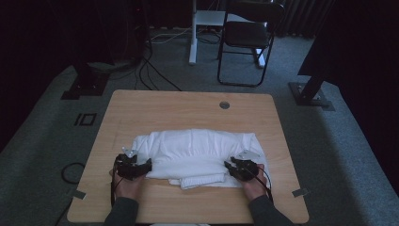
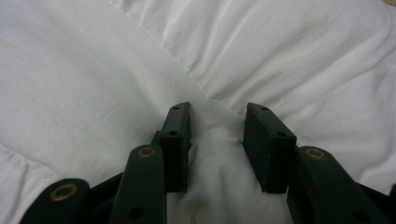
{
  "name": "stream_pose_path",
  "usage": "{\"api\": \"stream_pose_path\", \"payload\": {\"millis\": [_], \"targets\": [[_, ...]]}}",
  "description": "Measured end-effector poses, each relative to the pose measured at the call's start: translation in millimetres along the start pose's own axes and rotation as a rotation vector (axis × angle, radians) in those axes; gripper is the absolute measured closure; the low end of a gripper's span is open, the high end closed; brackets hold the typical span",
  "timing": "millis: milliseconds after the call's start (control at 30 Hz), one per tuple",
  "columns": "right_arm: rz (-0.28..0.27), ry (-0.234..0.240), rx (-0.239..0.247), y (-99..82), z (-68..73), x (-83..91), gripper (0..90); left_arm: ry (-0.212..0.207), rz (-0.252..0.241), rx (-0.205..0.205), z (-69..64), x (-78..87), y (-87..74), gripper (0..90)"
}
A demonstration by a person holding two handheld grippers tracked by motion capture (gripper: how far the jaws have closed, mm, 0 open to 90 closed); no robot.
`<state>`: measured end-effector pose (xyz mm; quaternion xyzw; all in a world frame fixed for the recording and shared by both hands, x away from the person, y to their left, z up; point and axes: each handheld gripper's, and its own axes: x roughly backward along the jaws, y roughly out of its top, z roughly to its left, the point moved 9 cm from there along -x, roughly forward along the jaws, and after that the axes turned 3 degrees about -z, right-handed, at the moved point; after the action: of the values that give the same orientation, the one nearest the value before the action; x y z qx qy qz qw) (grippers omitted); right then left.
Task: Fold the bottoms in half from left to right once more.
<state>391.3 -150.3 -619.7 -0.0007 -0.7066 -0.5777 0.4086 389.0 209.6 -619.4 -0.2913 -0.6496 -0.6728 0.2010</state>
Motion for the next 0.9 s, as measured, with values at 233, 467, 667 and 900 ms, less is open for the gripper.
{"api": "stream_pose_path", "payload": {"millis": [233, 467, 667, 900], "targets": [[-0.002, -0.004, 0.0, -0.1, 0.3, 0.2, 60.3, -0.052, -0.003, -0.017, -9.1, 3.1, 0.8, 53.3], [-0.002, -0.004, -0.003, -0.1, 0.5, 0.4, 60.2, -0.137, -0.012, 0.022, -15.5, 4.2, 0.3, 77.7], [-0.005, -0.01, 0.001, 6.1, -0.7, 5.9, 52.8, -0.193, -0.015, 0.079, -12.1, 4.8, 1.5, 81.0], [-0.146, 0.054, 0.038, 60.0, 26.8, 19.9, 45.0, -0.245, -0.075, 0.1, -9.6, 12.9, 11.5, 81.3]]}}
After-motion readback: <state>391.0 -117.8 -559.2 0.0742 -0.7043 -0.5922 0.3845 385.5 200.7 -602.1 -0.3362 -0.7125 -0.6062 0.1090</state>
